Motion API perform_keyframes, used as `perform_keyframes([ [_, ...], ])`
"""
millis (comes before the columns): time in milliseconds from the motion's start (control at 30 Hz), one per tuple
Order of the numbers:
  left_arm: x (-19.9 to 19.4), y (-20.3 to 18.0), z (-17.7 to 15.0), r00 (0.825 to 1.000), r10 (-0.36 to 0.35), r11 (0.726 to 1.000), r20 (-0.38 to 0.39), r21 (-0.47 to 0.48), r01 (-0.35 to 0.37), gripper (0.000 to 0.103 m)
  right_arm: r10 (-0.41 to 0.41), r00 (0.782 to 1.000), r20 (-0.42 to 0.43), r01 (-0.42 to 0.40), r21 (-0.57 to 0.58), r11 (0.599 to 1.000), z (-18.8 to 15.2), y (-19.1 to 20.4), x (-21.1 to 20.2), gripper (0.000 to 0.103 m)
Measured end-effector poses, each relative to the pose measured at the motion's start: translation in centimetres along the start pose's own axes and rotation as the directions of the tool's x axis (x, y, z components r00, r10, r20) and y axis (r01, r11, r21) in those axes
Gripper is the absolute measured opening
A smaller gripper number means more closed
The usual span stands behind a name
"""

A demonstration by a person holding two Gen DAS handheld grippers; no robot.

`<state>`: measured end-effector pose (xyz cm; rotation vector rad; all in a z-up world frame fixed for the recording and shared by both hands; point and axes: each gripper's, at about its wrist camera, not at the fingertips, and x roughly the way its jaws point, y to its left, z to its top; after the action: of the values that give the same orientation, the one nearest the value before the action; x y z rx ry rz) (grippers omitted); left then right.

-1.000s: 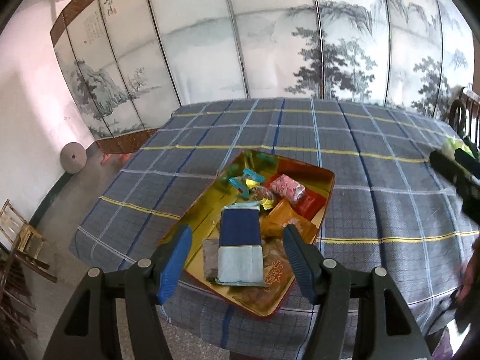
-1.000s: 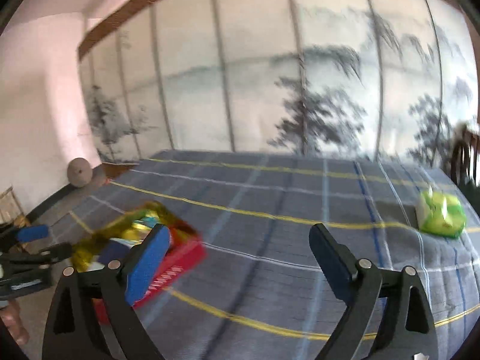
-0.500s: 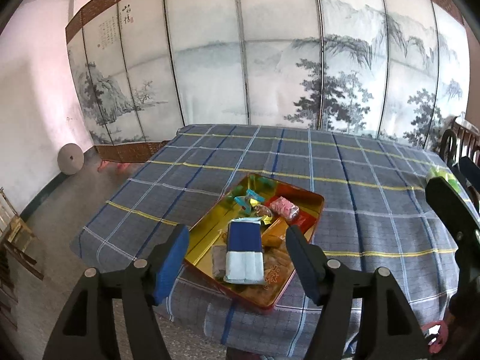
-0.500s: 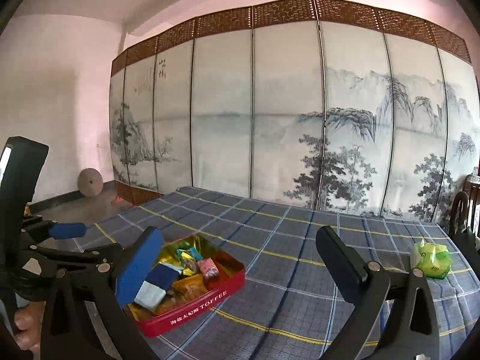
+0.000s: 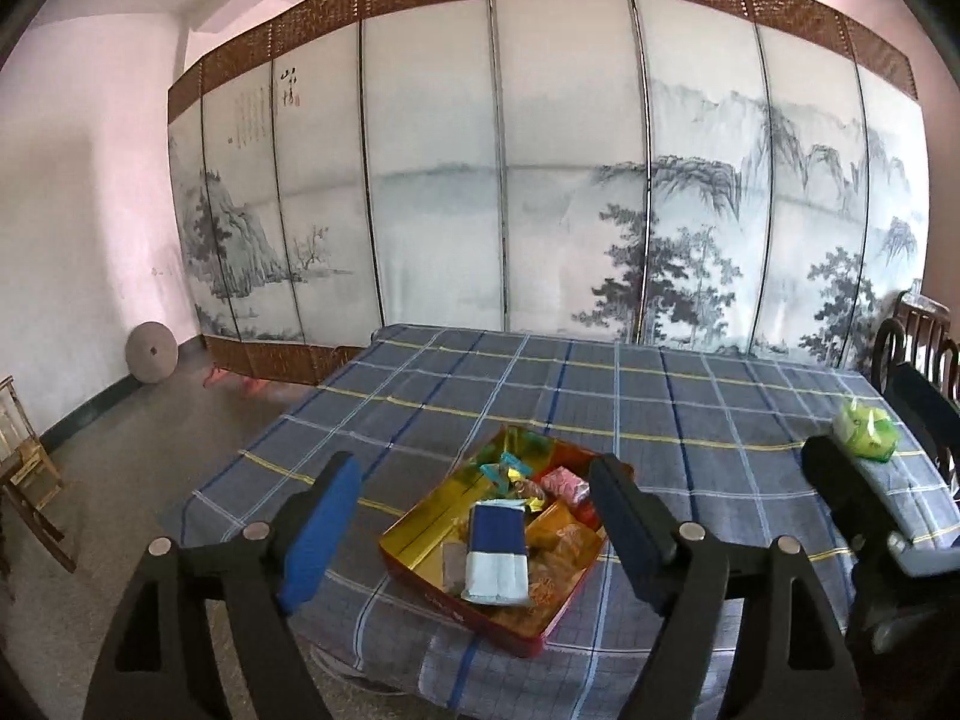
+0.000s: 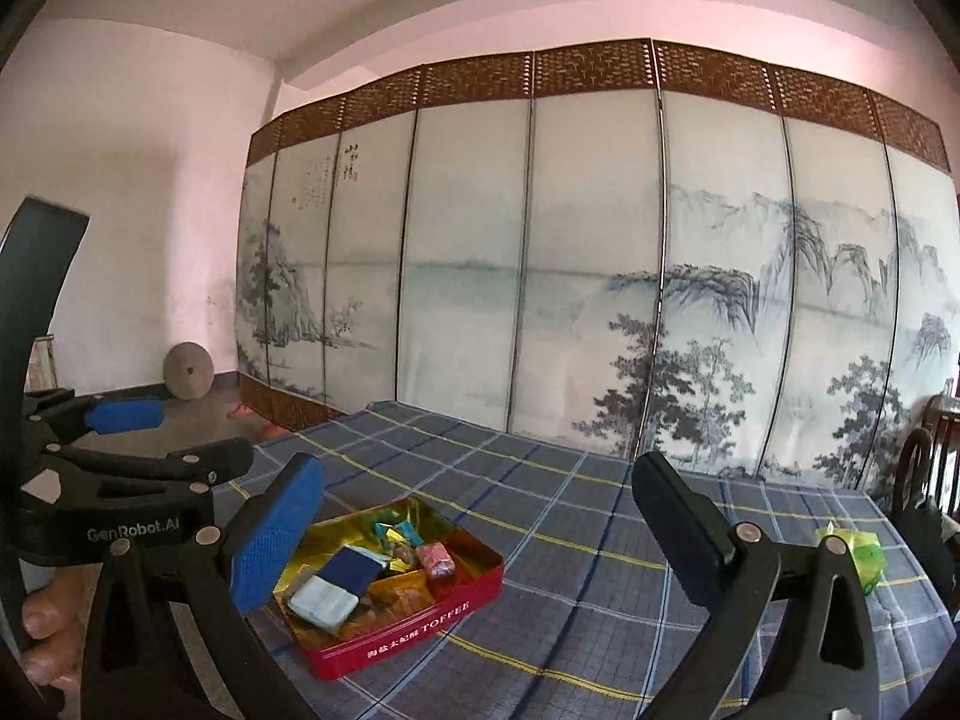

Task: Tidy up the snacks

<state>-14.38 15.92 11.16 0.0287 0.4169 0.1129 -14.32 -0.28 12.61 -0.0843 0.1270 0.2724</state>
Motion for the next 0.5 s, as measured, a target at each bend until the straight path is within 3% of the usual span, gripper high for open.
perform_keyframes([
  [233, -2.2, 0.6, 1.1, 0.997, 0.001, 1.0, 0.072, -0.023, 0.001, 0.084, -0.003, 0.997, 0.072, 0.005, -0.022, 1.0, 1.4, 1.1, -1.8, 0.102],
  [500, -3.6, 1.4, 2.0, 0.992, -0.019, 1.0, 0.128, -0.007, 0.02, 0.092, -0.072, 0.992, 0.099, 0.073, 0.0, 0.997, 1.7, 1.8, -2.1, 0.102],
])
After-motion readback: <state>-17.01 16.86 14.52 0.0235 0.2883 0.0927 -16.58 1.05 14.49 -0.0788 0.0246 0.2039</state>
